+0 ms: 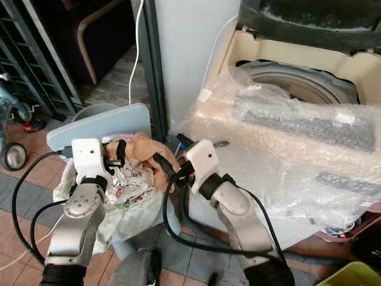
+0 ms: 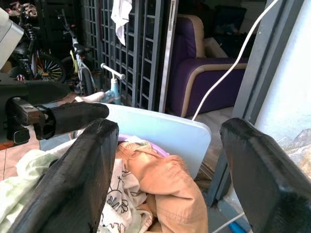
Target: Clothes washing
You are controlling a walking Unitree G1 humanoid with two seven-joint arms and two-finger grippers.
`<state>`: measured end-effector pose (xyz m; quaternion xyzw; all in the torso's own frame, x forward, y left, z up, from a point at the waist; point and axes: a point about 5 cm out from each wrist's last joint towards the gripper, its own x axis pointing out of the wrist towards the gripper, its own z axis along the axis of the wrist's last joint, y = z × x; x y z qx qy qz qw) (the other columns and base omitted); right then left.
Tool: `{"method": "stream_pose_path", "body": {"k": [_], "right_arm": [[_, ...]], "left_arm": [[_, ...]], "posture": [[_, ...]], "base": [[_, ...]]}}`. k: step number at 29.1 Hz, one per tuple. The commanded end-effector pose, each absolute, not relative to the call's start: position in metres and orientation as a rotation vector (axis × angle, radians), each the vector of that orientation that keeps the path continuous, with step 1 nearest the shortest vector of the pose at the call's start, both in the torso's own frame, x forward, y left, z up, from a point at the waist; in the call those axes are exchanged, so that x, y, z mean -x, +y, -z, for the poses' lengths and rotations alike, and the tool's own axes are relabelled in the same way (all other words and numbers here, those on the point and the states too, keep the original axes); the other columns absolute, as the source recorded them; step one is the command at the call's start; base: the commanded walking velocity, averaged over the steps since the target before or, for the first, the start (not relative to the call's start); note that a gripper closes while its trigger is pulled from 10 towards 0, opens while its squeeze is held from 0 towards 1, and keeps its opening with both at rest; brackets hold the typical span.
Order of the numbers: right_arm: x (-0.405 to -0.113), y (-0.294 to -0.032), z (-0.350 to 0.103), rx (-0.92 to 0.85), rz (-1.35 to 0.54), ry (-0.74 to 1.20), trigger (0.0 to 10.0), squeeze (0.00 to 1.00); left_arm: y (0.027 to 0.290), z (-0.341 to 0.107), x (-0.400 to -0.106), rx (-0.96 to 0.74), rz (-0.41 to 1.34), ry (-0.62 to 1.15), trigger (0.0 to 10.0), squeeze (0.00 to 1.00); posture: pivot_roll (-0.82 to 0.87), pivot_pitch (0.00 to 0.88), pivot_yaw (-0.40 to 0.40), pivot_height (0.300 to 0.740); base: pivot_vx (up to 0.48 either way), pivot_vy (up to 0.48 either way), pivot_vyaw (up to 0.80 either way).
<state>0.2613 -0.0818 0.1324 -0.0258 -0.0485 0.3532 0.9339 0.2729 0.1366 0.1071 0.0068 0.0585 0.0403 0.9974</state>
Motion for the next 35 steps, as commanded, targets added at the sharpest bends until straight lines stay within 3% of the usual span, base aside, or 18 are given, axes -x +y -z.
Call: {"method": "stream_pose_path", "body": {"k": [1, 8, 13, 24, 35], "right_arm": [[-0.261, -0.076, -0.134, 0.04, -0.748, -0.091, 10.0, 0.0], [-0.267, -0.075, -0.136, 0.069, -0.746, -0.096, 10.0, 0.0], [-0.27, -0.07, -0.138, 0.059, -0.749, -0.096, 10.0, 0.0], [-0.27, -0.057, -0.136, 0.073, -0.771, -0.101, 10.0, 0.0], [-0.306, -0.083, -0.114, 0.229, -0.451, 0.063, 10.0, 0.0]], "left_arm": [[0.135, -0.11, -0.274, -0.006, -0.082, 0.122, 10.0, 0.0], [0.135, -0.111, -0.273, -0.012, -0.08, 0.115, 10.0, 0.0], [0.138, -0.114, -0.271, -0.024, -0.091, 0.093, 10.0, 0.0], [0.149, -0.118, -0.269, -0.062, -0.122, 0.083, 10.0, 0.0], [0.152, -0.114, -0.265, -0.065, -0.109, 0.128, 10.0, 0.0]], "posture": [[-0.01, 0.084, 0.024, 0.74], [0.0, 0.092, 0.02, 0.74], [0.02, 0.098, 0.021, 0.74], [0.05, 0.107, 0.027, 0.74], [0.07, 0.114, 0.022, 0.74]], "base": [[0.0, 0.48, 0.0], [0.0, 0.48, 0.0], [0.0, 0.0, 0.0], [0.0, 0.0, 0.72], [0.0, 0.0, 0.0]]}}
